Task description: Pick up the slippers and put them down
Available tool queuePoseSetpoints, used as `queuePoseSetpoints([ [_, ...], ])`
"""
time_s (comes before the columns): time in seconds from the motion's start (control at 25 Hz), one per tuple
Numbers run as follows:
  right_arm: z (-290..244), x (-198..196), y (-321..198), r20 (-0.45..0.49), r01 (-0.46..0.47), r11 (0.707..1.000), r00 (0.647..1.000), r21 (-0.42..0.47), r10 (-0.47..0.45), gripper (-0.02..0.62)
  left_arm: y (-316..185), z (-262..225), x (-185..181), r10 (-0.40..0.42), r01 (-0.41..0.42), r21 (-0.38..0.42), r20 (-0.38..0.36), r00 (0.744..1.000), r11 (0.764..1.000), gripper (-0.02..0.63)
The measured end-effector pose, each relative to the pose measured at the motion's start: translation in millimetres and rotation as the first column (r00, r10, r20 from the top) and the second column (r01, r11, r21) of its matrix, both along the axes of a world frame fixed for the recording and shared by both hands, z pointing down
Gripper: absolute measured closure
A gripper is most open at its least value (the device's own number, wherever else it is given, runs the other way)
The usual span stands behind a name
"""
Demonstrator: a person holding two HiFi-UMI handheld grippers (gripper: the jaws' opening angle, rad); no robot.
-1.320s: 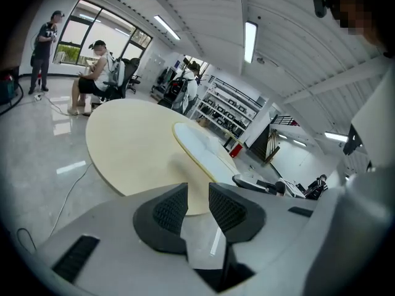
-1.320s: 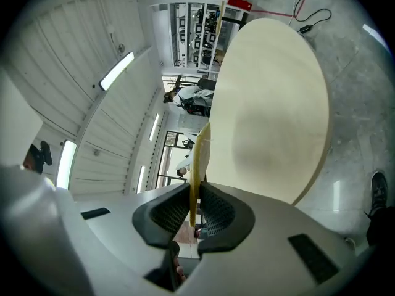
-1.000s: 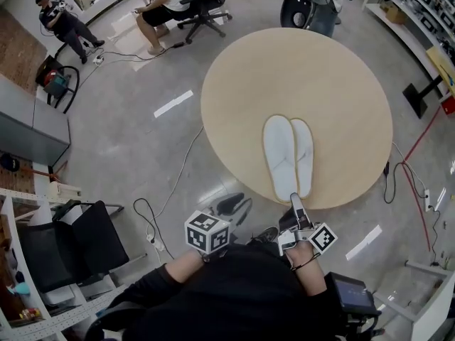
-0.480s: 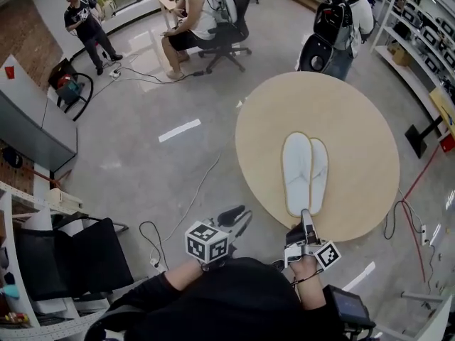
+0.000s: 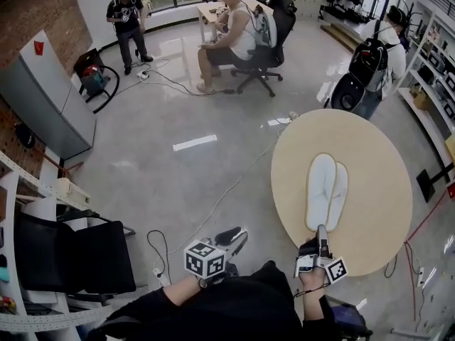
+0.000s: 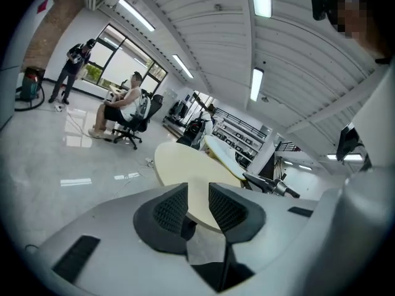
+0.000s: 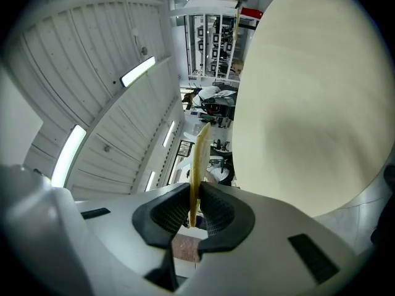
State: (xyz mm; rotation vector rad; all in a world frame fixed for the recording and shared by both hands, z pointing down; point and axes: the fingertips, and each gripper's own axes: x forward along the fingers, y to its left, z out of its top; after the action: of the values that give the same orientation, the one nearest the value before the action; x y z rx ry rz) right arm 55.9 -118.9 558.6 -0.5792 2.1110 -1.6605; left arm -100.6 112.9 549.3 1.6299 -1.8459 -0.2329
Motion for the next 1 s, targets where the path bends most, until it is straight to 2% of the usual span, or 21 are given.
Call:
queuePoseSetpoints([
  [0.2,10.0,-40.9,-1.7,-0.034,0.047,0.999,0.998,-0.010,-0.048,0.537,22.1,14.2,-28.1,-0.060,0.059,-0.026,-0.035,0.998,0.998,0.491],
  [0.48,37.7,-121.5,-21.2,-0.037,0.077,0.996,0.996,-0.039,-0.078,0.537,35.4,35.4,-96.1,-0.163,0.160,-0.065,-0.049,0.985,0.985,0.491],
  [0.64,45.7,-167.8,-49.4,-0.048,0.078,0.996,0.996,-0.051,-0.080,0.537,21.3,39.4,-142.6,-0.199,0.195,-0.084,-0.049,0.979,0.977,0.491],
  [1.0,53.6,-261.7,-118.1,-0.048,0.081,0.994,0.995,-0.080,-0.085,0.537,-36.8,35.3,-232.5,-0.215,0.211,-0.114,-0.027,0.976,0.971,0.491],
])
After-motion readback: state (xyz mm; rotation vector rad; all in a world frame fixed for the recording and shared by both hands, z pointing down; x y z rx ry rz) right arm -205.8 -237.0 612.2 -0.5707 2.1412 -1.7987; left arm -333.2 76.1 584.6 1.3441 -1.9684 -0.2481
